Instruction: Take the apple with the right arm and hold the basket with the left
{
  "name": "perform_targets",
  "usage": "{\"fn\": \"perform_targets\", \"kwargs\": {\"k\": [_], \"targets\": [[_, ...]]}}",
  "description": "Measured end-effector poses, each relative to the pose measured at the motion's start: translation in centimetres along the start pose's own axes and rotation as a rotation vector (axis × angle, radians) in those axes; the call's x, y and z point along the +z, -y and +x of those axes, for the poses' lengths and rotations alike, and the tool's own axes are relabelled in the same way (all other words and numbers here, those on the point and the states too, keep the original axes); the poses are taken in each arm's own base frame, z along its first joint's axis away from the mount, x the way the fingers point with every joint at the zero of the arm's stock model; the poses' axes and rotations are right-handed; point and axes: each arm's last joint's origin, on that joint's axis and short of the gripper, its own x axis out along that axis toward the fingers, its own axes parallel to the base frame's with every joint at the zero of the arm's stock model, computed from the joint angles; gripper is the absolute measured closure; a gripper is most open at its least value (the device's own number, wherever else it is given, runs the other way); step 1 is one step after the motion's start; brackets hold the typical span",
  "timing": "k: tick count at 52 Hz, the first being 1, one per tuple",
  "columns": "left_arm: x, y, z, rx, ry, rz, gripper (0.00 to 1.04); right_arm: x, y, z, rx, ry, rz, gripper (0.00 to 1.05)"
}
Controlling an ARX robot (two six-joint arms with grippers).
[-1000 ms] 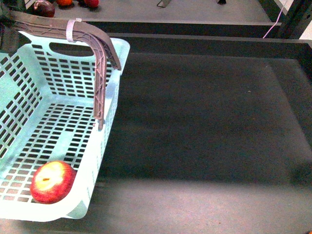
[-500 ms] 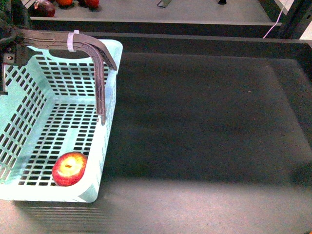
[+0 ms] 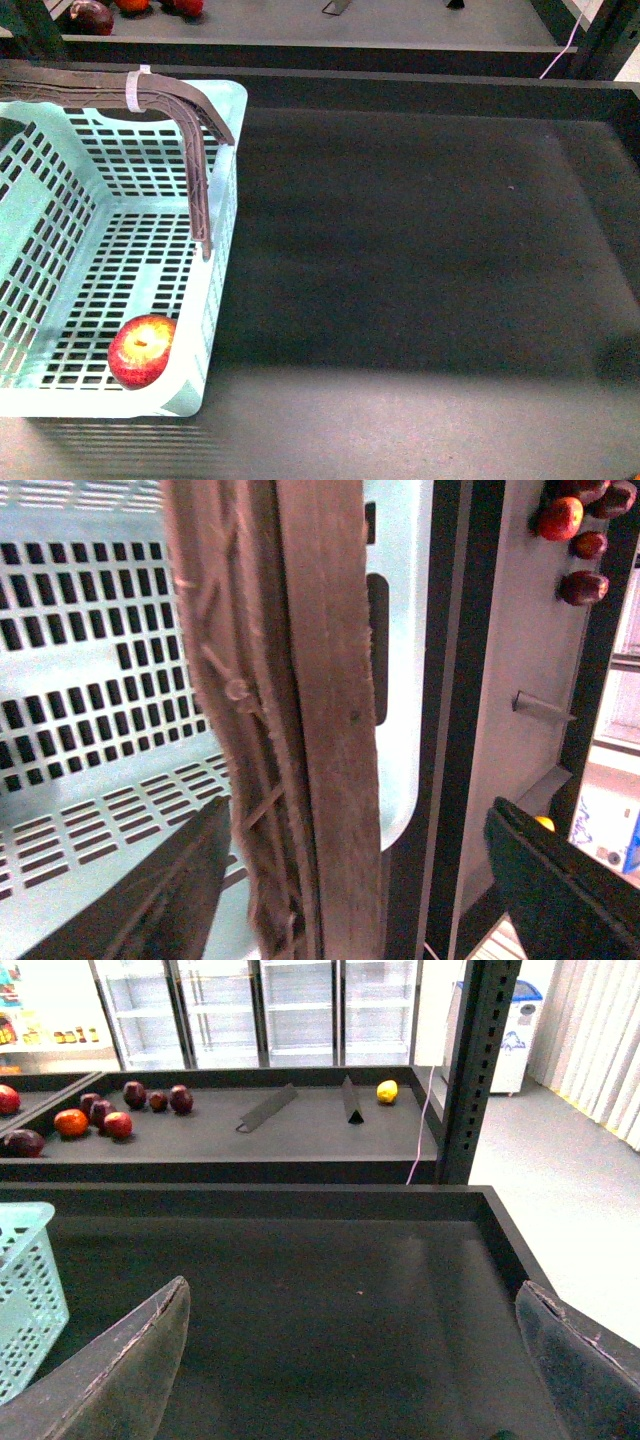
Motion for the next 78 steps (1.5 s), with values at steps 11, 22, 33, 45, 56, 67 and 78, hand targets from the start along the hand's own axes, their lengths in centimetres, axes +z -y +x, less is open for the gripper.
{"fn": "perform_targets", "kwargs": {"k": [11, 22, 33, 45, 56, 67, 78], "targets": [[0.4, 0.4, -7.3, 0.001, 0.079, 0.021, 0.07, 0.0, 0.0, 0.0, 0.000, 0.000, 0.000, 0.09], [0.1, -2.2, -11.0, -0.484, 0.089, 0.542, 0.30, 0.0, 0.0, 0.0, 0.000, 0.000, 0.000, 0.09], [2.1, -7.4, -13.0, -0.633, 0.488, 1.298, 0.82, 0.0, 0.0, 0.0, 0.000, 0.000, 0.000, 0.09], [3.3, -10.9, -14.0, -0.632, 0.506, 1.376, 1.01, 0.0, 0.0, 0.0, 0.000, 0.000, 0.000, 0.09], [3.8, -13.1, -14.8, -0.615, 0.519, 1.374, 1.01, 0.0, 0.0, 0.0, 0.000, 0.000, 0.000, 0.09], [3.7, -14.9, -15.3, -0.624, 0.530, 1.371, 1.01, 0.0, 0.0, 0.0, 0.000, 0.000, 0.000, 0.09], [3.7, -15.6, -15.9, -0.625, 0.533, 1.373, 1.01, 0.0, 0.0, 0.0, 0.000, 0.000, 0.000, 0.09]]}}
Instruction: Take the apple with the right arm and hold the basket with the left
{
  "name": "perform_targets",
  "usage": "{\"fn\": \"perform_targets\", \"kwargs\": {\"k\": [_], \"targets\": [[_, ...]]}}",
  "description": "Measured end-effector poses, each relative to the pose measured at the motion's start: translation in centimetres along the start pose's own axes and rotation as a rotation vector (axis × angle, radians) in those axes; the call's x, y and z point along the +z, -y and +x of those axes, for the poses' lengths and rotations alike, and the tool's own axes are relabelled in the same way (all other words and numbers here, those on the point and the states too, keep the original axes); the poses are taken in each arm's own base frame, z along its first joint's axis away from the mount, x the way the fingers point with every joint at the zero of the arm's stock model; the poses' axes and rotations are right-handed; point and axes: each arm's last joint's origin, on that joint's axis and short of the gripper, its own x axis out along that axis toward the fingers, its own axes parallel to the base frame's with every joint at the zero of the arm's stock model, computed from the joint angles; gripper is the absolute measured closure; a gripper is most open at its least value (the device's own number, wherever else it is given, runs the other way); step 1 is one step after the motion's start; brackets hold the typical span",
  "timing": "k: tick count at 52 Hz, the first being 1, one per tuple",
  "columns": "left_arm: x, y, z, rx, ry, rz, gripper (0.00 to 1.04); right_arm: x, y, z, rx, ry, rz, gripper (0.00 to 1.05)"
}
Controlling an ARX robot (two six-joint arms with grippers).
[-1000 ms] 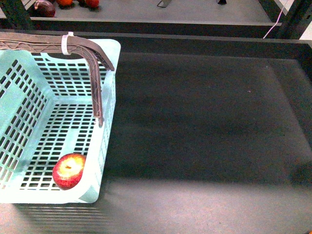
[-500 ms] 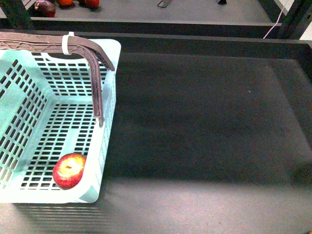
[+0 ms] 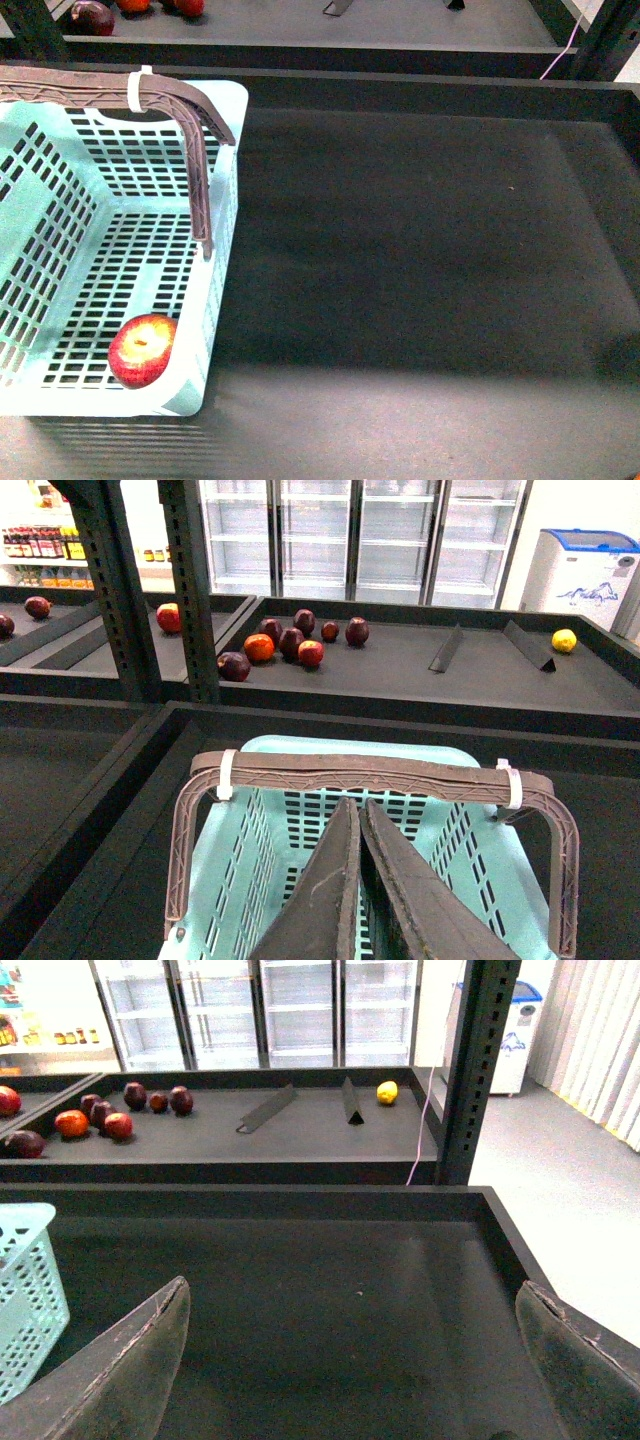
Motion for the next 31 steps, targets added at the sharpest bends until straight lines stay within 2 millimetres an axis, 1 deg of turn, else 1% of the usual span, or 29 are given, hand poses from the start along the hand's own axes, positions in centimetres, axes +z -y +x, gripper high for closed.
{"fn": "perform_targets", "kwargs": {"k": [31], "targets": [[0.2, 0.0, -1.8, 0.000, 0.007, 0.000, 1.01, 0.0, 0.0, 0.0, 0.000, 0.000, 0.000, 0.09]]}}
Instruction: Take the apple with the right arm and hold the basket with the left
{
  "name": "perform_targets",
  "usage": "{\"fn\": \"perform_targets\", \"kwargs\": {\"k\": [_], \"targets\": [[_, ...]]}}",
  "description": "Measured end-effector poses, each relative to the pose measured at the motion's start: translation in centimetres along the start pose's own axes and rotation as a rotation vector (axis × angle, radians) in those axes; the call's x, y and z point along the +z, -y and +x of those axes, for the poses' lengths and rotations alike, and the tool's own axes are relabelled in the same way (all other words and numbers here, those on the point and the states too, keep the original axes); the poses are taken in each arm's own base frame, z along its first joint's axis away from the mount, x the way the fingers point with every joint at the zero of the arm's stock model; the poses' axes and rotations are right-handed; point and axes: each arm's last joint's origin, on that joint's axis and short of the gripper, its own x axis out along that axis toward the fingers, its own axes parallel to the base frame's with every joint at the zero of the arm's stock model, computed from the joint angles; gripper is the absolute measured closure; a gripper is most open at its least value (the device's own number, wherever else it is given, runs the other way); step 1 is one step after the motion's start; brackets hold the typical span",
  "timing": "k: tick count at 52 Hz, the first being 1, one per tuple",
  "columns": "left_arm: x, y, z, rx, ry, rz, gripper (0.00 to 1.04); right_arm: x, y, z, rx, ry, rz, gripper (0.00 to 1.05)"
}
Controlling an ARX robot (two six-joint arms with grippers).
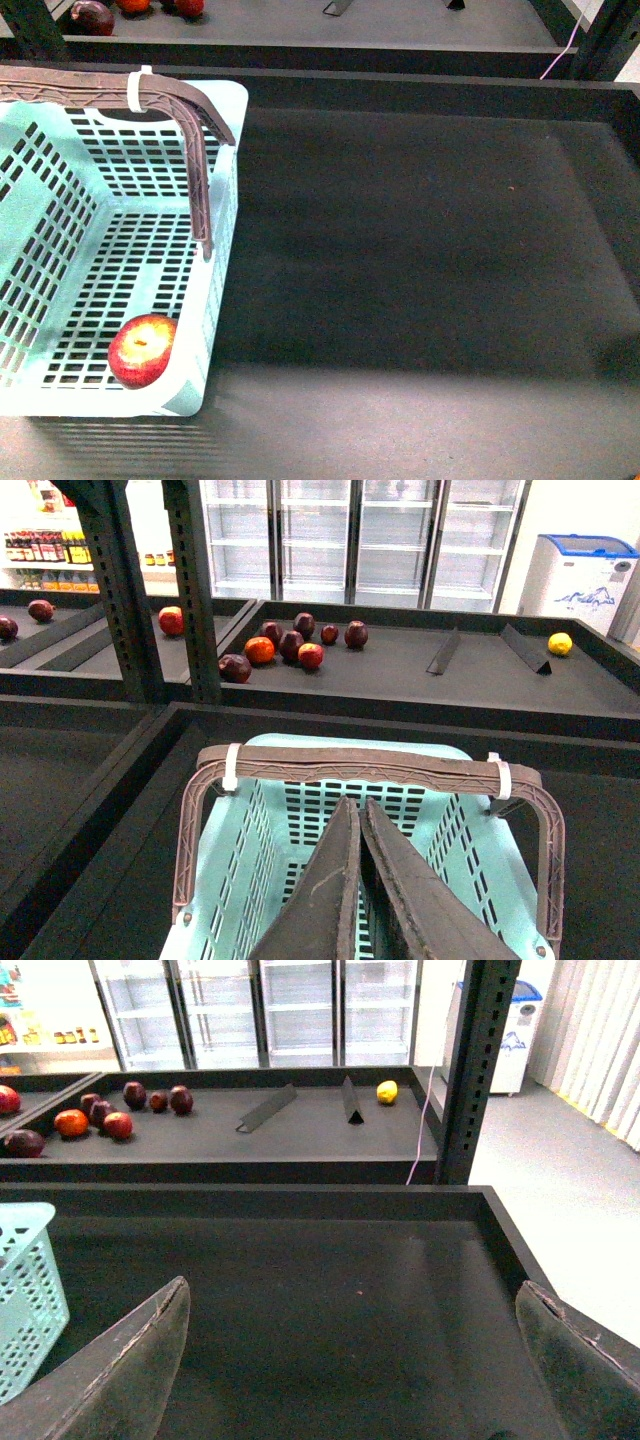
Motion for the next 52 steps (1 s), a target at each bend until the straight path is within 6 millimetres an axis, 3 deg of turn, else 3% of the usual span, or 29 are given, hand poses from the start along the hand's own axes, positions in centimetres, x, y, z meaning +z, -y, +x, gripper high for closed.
{"fn": "perform_targets", "kwargs": {"k": [16, 52], "targets": [[-0.3, 0.0, -1.4, 0.000, -0.009, 0.000, 1.01, 0.0, 0.0, 0.0, 0.000, 0.000, 0.000, 0.09], [-0.3, 0.0, -1.5, 0.000, -0.006, 0.000, 1.01, 0.0, 0.0, 0.0, 0.000, 0.000, 0.000, 0.09]]}}
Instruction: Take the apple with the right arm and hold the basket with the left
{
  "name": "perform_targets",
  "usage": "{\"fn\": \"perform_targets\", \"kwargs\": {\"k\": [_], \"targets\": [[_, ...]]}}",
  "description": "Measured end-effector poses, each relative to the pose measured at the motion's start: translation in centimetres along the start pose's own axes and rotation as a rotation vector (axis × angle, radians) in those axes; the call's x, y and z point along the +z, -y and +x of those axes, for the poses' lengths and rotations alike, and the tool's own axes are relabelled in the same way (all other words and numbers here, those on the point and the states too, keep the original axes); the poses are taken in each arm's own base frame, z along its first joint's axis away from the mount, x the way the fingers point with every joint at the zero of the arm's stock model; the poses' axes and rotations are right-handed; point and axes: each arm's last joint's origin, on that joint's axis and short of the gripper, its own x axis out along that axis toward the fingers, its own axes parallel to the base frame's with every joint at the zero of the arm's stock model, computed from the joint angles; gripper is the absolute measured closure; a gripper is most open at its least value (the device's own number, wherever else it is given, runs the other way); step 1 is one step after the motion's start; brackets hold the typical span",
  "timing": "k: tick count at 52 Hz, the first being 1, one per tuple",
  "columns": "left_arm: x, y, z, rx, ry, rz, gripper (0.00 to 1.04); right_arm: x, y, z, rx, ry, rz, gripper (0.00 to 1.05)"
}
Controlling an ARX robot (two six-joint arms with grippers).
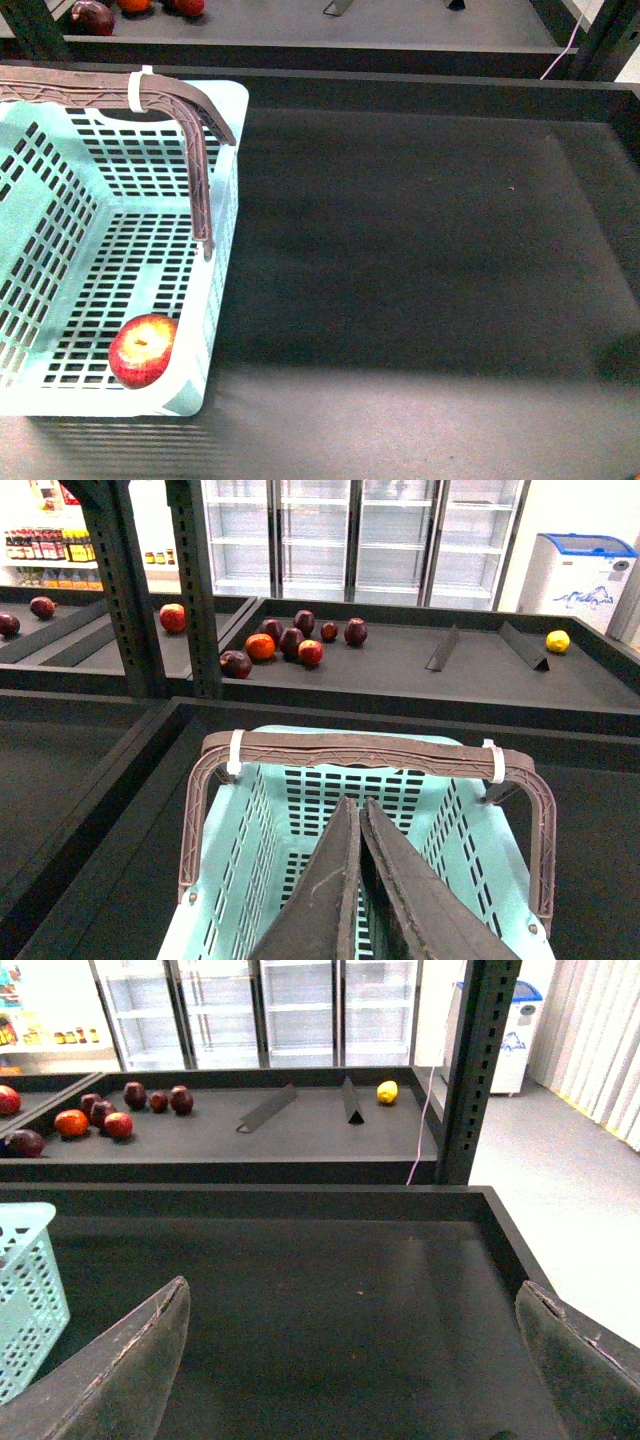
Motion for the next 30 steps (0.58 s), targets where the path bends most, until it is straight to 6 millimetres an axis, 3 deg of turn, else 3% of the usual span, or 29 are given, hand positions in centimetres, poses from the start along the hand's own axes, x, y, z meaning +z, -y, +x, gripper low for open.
{"fn": "perform_targets", "kwargs": {"k": [4, 8, 17, 23, 28, 30], "targets": [[0.00, 0.00, 0.00, 0.000, 0.000, -0.001, 1.00, 0.00, 0.00, 0.00, 0.000, 0.000, 0.000, 0.09], [0.00, 0.00, 0.00, 0.000, 0.000, 0.000, 0.81, 0.00, 0.00, 0.00, 0.000, 0.000, 0.000, 0.09], [0.00, 0.00, 0.00, 0.000, 0.000, 0.000, 0.49, 0.00, 0.00, 0.00, 0.000, 0.000, 0.000, 0.09], [0.00, 0.00, 0.00, 0.000, 0.000, 0.000, 0.21, 0.00, 0.00, 0.00, 0.000, 0.000, 0.000, 0.09], [0.00, 0.00, 0.00, 0.000, 0.000, 0.000, 0.06, 0.00, 0.00, 0.00, 0.000, 0.000, 0.000, 0.09], [0.00, 0.00, 0.00, 0.000, 0.000, 0.002, 0.06, 0.00, 0.00, 0.00, 0.000, 0.000, 0.000, 0.09]]}}
